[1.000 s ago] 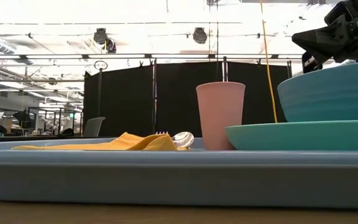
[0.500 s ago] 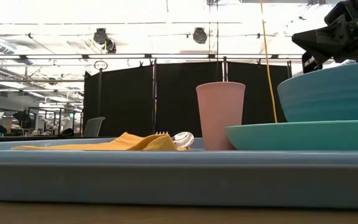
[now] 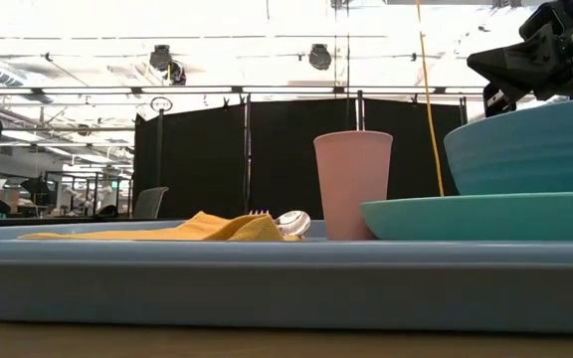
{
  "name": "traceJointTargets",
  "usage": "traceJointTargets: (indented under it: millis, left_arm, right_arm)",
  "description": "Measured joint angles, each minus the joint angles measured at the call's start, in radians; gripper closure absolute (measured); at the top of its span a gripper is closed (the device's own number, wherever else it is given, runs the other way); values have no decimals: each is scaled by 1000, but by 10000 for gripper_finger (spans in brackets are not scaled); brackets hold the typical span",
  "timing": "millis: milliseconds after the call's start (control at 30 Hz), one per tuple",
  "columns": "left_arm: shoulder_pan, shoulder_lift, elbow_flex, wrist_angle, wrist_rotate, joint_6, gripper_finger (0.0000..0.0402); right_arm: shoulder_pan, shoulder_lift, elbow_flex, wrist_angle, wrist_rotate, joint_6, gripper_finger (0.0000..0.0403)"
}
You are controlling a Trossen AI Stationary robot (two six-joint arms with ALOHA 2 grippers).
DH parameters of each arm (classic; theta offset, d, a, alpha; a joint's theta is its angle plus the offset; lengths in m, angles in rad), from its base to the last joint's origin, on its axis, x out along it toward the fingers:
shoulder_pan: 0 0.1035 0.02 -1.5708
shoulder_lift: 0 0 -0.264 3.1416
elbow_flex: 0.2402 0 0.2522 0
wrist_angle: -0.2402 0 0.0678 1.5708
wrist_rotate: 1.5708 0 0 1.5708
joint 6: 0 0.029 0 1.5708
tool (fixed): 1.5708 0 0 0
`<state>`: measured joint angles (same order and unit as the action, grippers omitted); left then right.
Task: Set up tray
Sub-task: Put the light yellow knife to the left of the orange fork on the yellow napkin
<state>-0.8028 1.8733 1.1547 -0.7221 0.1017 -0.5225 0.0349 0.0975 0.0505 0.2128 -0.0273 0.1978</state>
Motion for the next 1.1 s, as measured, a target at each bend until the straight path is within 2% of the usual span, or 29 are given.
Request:
traceJointTargets:
  millis: [167, 333, 467, 633, 833, 1000, 1100]
  left_arm:
    - [27, 3, 146, -107, 10, 255, 360]
    - [74, 2, 312, -275, -75, 564, 360]
    - [152, 1, 392, -378, -125, 826, 360]
    - [269, 1, 422, -393, -206, 1153, 360]
    - [384, 48, 423, -413, -238, 1517, 360]
    - [396, 110, 423, -440, -353, 1825, 360]
    - [393, 144, 423, -391, -369, 1933, 360]
  right_arm:
    - [0, 0, 0, 0, 0, 0, 403]
    - [0, 1, 0, 0, 0, 0, 403]
    - [0, 1, 0, 0, 0, 0, 403]
    - [0, 1, 0, 0, 0, 0, 403]
    - [0, 1, 0, -2, 0, 1, 403]
    - [0, 7, 0, -10, 1, 7, 403]
    - [0, 13, 0, -10, 4, 2, 403]
